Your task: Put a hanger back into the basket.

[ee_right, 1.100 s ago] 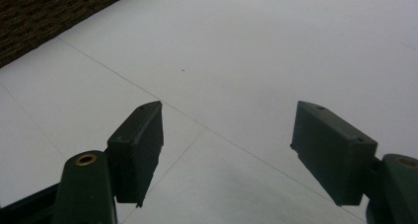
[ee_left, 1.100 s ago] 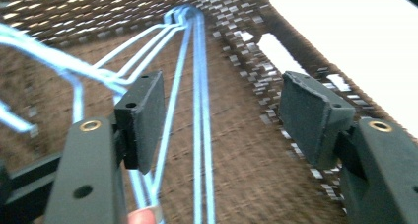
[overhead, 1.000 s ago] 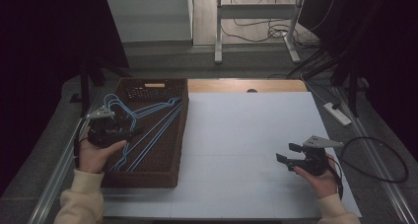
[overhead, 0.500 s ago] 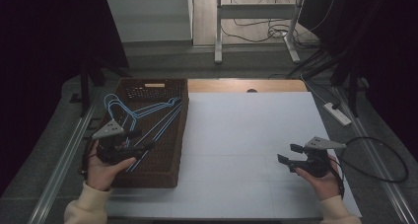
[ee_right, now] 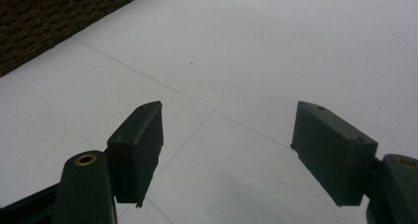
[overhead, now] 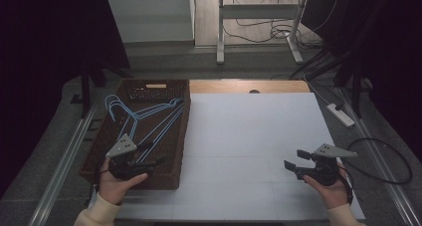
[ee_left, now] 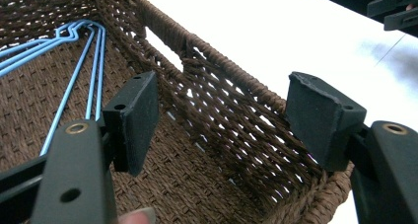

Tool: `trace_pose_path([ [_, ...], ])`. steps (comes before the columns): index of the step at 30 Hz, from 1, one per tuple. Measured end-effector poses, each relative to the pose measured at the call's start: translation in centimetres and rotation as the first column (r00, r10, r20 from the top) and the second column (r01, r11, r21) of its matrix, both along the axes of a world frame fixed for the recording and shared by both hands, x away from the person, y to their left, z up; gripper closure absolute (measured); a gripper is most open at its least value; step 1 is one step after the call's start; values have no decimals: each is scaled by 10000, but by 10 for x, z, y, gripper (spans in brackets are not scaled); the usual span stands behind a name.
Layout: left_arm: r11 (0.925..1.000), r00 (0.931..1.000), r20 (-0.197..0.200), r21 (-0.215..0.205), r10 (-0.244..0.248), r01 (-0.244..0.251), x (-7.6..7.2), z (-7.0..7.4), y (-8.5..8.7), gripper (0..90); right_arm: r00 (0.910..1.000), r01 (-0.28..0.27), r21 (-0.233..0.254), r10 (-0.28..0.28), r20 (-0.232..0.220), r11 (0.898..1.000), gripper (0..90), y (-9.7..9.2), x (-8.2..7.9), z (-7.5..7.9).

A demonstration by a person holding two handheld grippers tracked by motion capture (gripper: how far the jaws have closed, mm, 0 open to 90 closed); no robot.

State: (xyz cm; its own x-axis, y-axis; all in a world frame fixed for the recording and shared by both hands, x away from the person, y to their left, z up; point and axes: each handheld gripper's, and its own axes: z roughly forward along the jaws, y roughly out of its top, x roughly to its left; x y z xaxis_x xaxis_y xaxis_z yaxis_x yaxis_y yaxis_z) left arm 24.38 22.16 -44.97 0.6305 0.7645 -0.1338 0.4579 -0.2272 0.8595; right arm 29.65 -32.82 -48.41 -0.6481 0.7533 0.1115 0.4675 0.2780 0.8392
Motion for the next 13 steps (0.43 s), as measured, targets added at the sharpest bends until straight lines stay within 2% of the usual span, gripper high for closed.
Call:
trace_pose_path([
  [13, 10000, 10000, -44, -8, -25, 25, 0, -1, 1, 298, 9997, -216, -244, 219, 95, 9995, 283, 4, -2, 0],
])
